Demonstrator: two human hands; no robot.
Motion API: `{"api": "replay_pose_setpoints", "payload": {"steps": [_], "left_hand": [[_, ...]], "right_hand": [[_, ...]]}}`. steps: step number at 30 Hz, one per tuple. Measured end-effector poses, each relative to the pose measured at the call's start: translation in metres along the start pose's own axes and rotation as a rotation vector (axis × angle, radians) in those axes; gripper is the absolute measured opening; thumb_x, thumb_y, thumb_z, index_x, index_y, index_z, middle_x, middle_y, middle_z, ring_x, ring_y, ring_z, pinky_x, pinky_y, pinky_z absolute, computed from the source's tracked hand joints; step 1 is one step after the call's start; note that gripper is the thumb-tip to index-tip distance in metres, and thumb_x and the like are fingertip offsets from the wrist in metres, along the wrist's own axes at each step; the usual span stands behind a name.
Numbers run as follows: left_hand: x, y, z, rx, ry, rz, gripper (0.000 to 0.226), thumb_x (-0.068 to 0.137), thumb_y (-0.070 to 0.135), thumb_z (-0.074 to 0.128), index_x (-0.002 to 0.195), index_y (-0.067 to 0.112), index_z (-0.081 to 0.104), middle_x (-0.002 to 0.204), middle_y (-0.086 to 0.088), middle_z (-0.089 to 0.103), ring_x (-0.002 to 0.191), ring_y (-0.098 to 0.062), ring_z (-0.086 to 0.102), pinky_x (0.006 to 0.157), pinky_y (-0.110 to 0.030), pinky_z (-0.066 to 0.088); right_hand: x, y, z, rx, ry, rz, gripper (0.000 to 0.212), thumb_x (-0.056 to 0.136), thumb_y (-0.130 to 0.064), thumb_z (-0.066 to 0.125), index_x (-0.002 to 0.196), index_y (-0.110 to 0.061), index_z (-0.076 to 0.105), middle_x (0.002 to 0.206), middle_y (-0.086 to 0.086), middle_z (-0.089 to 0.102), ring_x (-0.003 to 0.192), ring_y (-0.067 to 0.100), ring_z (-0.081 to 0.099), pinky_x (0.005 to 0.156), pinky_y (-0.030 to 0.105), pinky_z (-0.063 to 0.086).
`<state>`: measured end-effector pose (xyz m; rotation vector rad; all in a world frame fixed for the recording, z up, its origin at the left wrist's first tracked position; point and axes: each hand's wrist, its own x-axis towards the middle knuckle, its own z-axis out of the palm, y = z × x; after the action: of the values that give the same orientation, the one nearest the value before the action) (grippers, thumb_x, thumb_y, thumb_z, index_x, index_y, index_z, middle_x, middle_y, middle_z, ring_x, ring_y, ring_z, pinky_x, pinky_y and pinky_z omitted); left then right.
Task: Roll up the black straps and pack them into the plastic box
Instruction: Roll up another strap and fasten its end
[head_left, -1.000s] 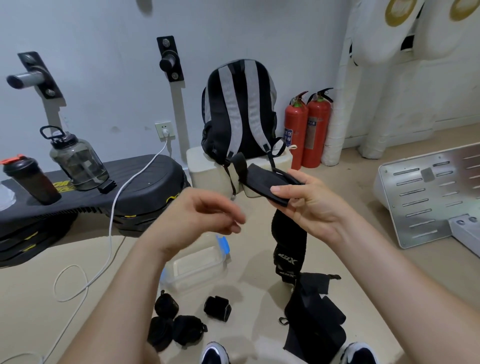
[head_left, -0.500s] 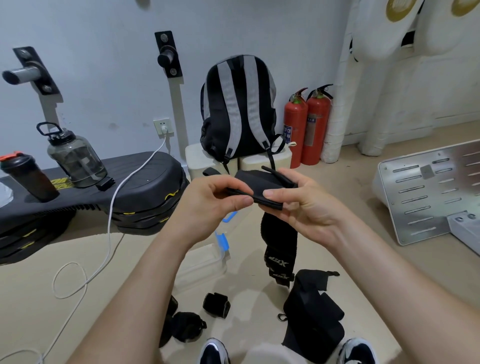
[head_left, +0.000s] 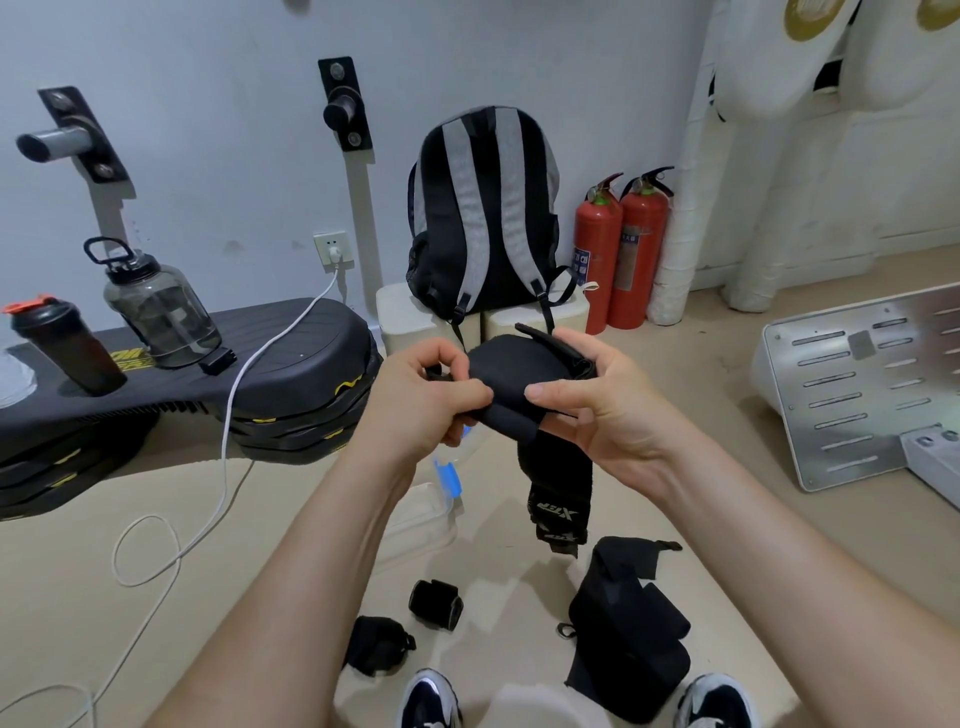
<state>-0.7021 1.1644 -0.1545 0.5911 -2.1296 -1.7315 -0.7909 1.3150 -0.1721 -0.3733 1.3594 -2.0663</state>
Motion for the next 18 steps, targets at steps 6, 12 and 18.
{"api": "replay_pose_setpoints", "payload": {"steps": [6, 12, 18], "left_hand": [[0.000, -0.005, -0.006, 0.002, -0.076, -0.005, 0.020, 0.081, -0.001, 0.075, 0.071, 0.010, 0.061, 0.057, -0.004, 0.057, 0.046, -0.013, 0.050, 0.050, -0.025, 0.050], [0.000, -0.005, -0.005, -0.001, -0.088, -0.014, 0.019, 0.081, -0.001, 0.075, 0.072, 0.011, 0.063, 0.058, -0.002, 0.058, 0.048, -0.013, 0.052, 0.054, -0.027, 0.053], [-0.002, -0.003, -0.011, -0.050, -0.205, 0.011, 0.014, 0.078, 0.001, 0.078, 0.081, 0.013, 0.072, 0.062, -0.002, 0.063, 0.055, -0.013, 0.058, 0.060, -0.026, 0.055]], "right_hand": [[-0.003, 0.002, 0.000, -0.066, -0.019, -0.006, 0.072, 0.072, 0.020, 0.071, 0.132, -0.017, 0.054, 0.119, 0.012, 0.065, 0.098, 0.024, 0.072, 0.073, 0.036, 0.059], [-0.007, 0.006, 0.006, -0.107, -0.047, -0.052, 0.068, 0.073, 0.024, 0.068, 0.107, -0.034, 0.057, 0.104, 0.000, 0.064, 0.090, 0.016, 0.071, 0.073, 0.036, 0.062], [-0.007, 0.001, 0.004, -0.073, -0.055, -0.020, 0.058, 0.076, 0.023, 0.065, 0.105, -0.026, 0.059, 0.097, 0.000, 0.067, 0.079, 0.014, 0.073, 0.069, 0.033, 0.062]]}}
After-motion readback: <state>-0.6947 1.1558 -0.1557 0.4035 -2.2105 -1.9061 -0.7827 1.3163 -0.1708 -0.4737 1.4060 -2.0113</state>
